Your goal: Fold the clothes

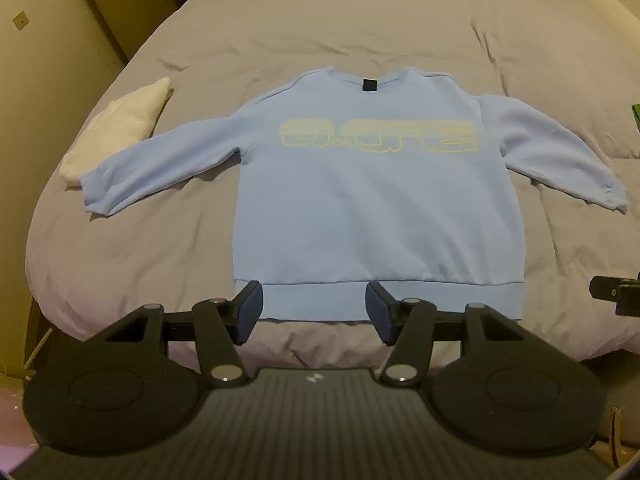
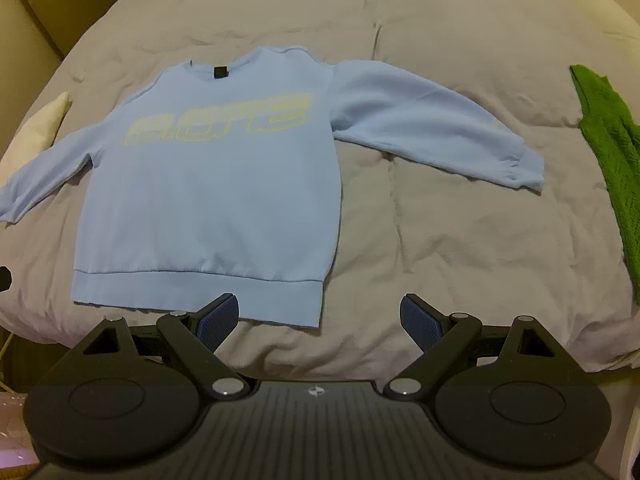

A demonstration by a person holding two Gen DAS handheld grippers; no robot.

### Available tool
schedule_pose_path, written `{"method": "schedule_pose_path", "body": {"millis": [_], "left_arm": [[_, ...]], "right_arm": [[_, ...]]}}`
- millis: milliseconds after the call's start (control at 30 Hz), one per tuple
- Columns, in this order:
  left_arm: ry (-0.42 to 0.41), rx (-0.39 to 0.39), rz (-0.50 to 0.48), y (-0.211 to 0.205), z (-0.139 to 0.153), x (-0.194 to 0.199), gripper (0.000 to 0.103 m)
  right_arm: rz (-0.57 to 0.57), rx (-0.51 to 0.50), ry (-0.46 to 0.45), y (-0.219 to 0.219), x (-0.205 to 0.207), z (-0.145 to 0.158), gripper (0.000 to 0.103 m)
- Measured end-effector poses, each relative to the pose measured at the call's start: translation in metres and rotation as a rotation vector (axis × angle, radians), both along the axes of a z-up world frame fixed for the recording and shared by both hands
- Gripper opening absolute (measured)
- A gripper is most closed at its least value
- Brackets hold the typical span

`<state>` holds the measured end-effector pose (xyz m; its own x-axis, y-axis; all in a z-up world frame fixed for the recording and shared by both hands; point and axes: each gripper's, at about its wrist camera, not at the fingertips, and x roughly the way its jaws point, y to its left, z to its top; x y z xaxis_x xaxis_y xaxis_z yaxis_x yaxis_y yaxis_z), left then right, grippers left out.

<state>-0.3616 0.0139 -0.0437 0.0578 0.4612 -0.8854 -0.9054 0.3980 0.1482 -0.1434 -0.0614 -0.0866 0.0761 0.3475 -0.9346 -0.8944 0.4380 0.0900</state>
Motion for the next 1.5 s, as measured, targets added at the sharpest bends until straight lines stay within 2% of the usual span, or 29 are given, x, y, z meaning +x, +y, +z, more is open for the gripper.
{"method": "schedule_pose_path", "body": {"millis": [600,900,1200,1500], "left_arm": [[-0.017,0.036,-0.005,0.000,0.009,0.020,0.059],[-0.018,0.030,0.008,0.008,0.005,0.026,0.062],[-0.013,-0.002,0.029,0.031,-0.008,0.023,0.063],[-0.020,-0.078,0.067,0.080,-0.039,0.003,0.064]], "right_arm": [[-0.001,0.052,-0.006,0.002,0.018,0.010,0.090],[0.009,0.056,-0.001,0.012,0.024,0.007,0.090],[0.019,0.032,0.009,0.038,0.021,-0.001,0.090],[0.038,-0.037,0.010,0.088,0.003,-0.023,0.090]]}}
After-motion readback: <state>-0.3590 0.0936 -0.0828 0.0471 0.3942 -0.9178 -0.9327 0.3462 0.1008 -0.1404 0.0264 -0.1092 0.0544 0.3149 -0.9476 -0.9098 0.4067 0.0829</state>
